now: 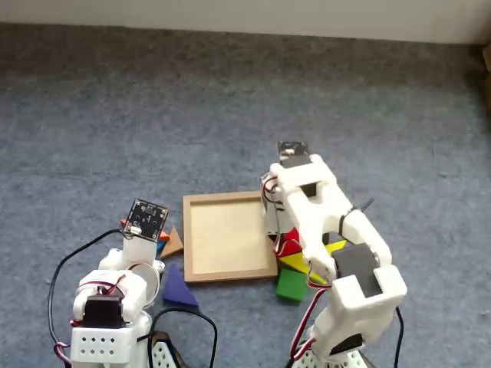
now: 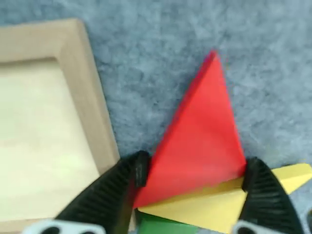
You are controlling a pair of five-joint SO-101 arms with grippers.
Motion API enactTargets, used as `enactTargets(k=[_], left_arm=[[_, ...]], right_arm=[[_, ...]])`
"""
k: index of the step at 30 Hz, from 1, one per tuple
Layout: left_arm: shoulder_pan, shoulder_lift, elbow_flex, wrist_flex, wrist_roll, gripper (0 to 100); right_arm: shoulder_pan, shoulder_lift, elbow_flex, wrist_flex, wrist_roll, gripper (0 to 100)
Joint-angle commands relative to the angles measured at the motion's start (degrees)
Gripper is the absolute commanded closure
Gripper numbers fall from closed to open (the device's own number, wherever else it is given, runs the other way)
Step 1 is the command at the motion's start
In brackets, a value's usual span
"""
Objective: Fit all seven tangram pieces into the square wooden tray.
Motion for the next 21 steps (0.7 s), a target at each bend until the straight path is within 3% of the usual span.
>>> enactTargets(k=[1,3,10,21], left_arm=[[-0.5,-1.8,1.2,0.3,-0.4,99],[-0.5,-1.8,1.2,0.3,-0.4,99],[-0.5,-1.8,1.2,0.3,-0.4,99],[-0.5,-1.8,1.2,0.3,-0.4,99]], right_arm=[[0.8,0.7,-0.2,2.0,-0.4,83.9],[1.6,0.5,-0.2,2.2,-0.3,87.9],[7.1,-2.6,-2.4,2.7,0.5,88.2],[8.0,-20.3,-0.8,2.7,12.0,88.6]])
